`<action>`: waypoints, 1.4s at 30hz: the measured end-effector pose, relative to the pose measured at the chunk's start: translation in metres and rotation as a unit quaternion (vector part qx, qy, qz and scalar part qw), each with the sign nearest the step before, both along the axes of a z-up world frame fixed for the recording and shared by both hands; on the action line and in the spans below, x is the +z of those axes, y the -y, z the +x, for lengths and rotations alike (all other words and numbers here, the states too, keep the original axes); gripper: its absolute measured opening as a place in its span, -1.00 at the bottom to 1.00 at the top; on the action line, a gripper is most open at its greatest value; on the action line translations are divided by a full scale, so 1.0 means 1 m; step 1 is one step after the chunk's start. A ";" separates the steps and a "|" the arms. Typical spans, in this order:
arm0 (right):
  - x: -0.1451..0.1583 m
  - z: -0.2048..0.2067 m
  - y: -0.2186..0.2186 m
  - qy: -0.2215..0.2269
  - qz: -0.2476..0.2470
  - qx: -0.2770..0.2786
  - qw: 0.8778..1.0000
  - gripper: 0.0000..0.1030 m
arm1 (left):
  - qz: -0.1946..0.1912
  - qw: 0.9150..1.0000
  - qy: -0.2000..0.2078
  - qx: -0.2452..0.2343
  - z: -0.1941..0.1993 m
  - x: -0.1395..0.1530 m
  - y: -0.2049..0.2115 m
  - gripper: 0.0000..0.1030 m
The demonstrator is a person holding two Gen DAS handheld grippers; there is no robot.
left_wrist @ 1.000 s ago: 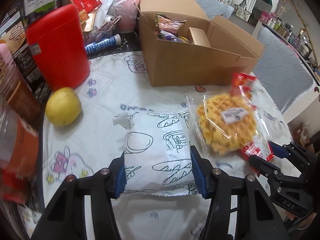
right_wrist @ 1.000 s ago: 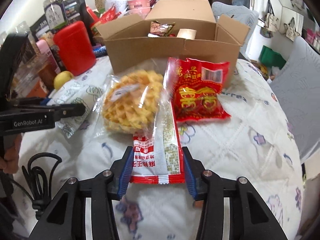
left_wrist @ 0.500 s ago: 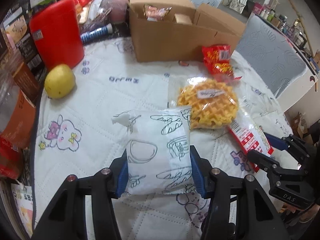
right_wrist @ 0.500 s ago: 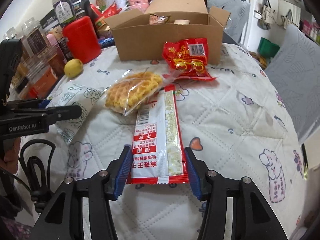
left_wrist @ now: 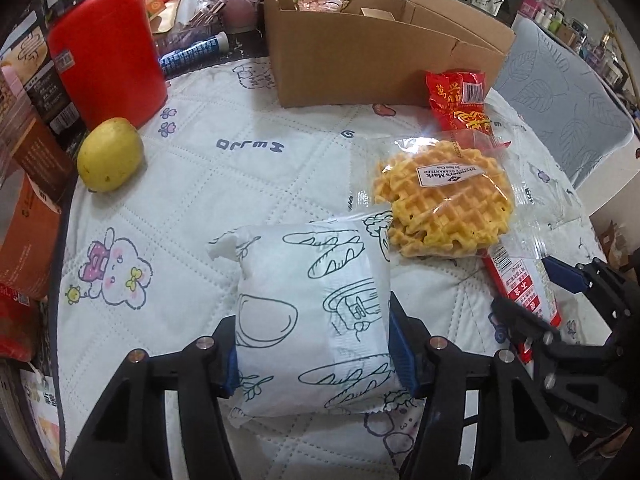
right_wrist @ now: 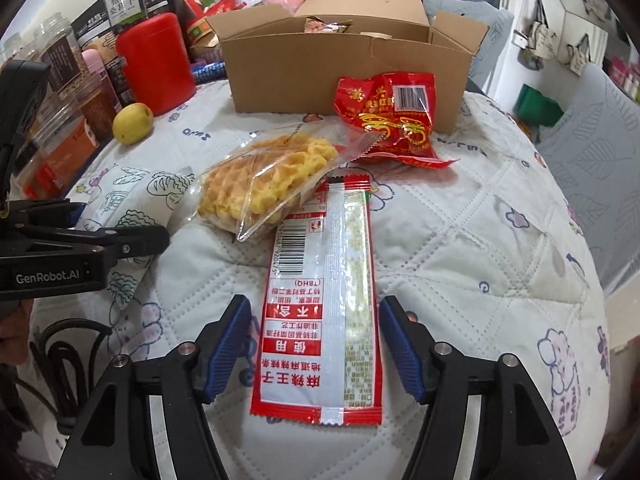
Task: Organize snacks
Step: 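Grasp the white bread bag with the left tool while the right tool grasps the red-white packet, then carry the white bag and red-white packet with both tools over the box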
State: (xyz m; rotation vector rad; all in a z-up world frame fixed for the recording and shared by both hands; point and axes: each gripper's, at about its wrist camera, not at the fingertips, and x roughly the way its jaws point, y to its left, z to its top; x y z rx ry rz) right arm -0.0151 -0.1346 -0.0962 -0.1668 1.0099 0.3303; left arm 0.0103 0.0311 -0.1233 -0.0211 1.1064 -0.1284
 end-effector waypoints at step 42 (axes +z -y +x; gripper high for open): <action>0.083 -0.055 0.051 0.091 0.107 -0.023 0.990 -0.13 | -0.060 0.987 0.125 -0.079 -0.047 0.096 0.057 0.01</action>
